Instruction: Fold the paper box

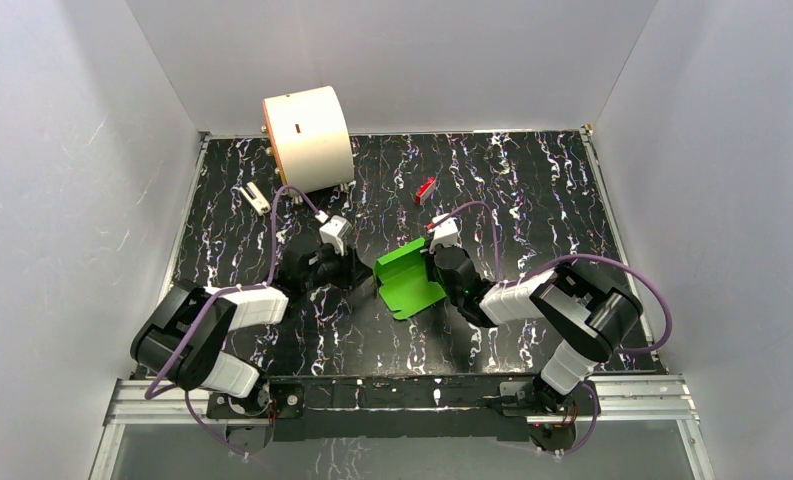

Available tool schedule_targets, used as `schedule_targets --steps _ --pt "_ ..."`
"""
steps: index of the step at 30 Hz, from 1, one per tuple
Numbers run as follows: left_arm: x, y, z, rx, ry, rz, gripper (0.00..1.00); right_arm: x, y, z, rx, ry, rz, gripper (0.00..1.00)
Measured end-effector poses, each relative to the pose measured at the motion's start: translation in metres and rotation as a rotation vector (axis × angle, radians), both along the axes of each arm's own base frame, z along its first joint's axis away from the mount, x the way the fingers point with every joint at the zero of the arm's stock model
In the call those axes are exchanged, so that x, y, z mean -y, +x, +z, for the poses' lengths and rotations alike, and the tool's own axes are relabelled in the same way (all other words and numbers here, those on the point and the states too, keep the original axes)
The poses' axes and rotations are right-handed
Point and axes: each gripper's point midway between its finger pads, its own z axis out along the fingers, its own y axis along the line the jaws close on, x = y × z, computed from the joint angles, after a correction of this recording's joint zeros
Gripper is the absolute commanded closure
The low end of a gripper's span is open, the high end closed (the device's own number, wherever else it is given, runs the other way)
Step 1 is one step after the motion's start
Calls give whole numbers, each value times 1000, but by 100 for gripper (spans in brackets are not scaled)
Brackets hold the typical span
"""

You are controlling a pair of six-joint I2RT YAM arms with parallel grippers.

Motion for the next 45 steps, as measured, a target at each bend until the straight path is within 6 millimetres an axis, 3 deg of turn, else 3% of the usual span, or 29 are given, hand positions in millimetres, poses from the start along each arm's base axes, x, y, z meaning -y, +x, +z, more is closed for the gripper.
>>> schedule_targets --steps 8,16,29,32,37,39,45 --pt "15 -14 -5 2 36 -49 58 2 1 0 -3 1 -16 94" --pt "20 -11 -1 27 54 -37 60 3 1 -1 -9 2 -26 95" --pt "27 -17 -2 28 57 -72 53 3 2 0 -12 7 -35 95" --pt "28 -18 -2 27 55 -79 58 3 2 0 -12 7 -35 95" --pt "29 -19 -2 20 49 -76 83 4 3 0 -13 10 -41 95" --pt "30 -19 -1 14 42 -71 88 4 3 0 -15 13 -46 95" --pt "32 -20 -1 5 35 -54 82 6 3 -1 -28 40 -81 95"
